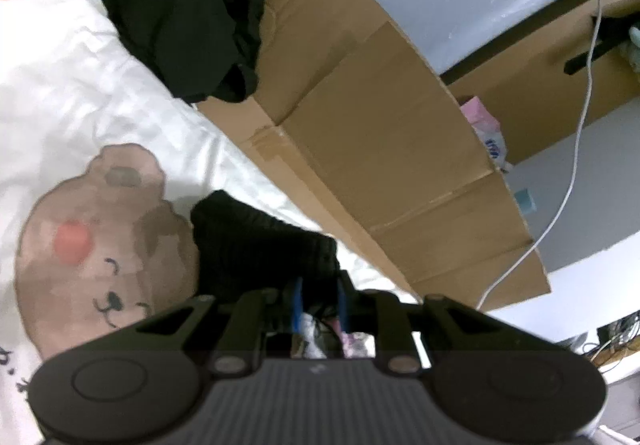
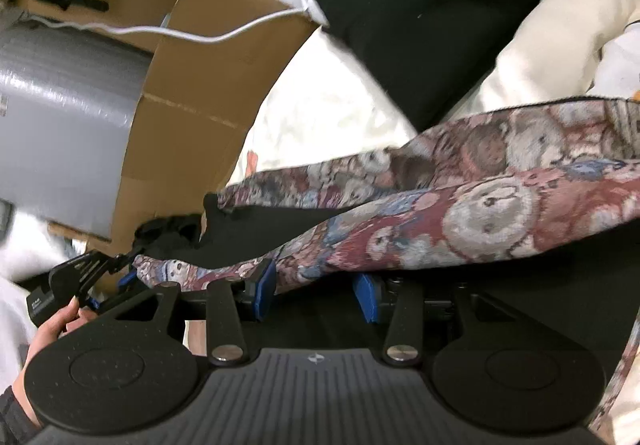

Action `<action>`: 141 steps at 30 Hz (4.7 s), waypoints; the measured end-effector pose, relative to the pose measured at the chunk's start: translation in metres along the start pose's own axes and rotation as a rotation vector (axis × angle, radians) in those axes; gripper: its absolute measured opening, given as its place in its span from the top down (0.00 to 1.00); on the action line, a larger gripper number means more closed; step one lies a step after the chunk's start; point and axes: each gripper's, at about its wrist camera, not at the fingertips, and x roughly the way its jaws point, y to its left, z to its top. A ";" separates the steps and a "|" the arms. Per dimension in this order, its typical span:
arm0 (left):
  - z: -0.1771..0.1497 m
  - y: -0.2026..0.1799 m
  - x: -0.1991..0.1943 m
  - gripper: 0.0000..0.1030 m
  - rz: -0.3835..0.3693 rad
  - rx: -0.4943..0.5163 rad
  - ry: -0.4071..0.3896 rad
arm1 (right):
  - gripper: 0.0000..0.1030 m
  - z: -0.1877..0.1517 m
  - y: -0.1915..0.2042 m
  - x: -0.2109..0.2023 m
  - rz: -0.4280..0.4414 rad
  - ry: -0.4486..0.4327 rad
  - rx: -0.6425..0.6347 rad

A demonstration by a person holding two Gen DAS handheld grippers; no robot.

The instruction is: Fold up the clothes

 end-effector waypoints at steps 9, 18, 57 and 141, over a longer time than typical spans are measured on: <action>0.004 -0.014 0.022 0.83 -0.004 0.023 0.029 | 0.54 0.007 -0.007 0.000 0.003 -0.009 0.040; 0.008 -0.018 0.048 0.82 0.009 0.037 0.046 | 0.54 0.015 -0.016 -0.003 -0.005 -0.031 0.074; 0.009 -0.043 0.088 0.56 0.142 0.290 0.020 | 0.54 0.034 -0.040 -0.014 -0.116 -0.145 0.115; -0.114 0.057 -0.086 0.60 0.132 0.278 0.241 | 0.51 -0.045 0.123 -0.078 -0.183 0.039 -0.534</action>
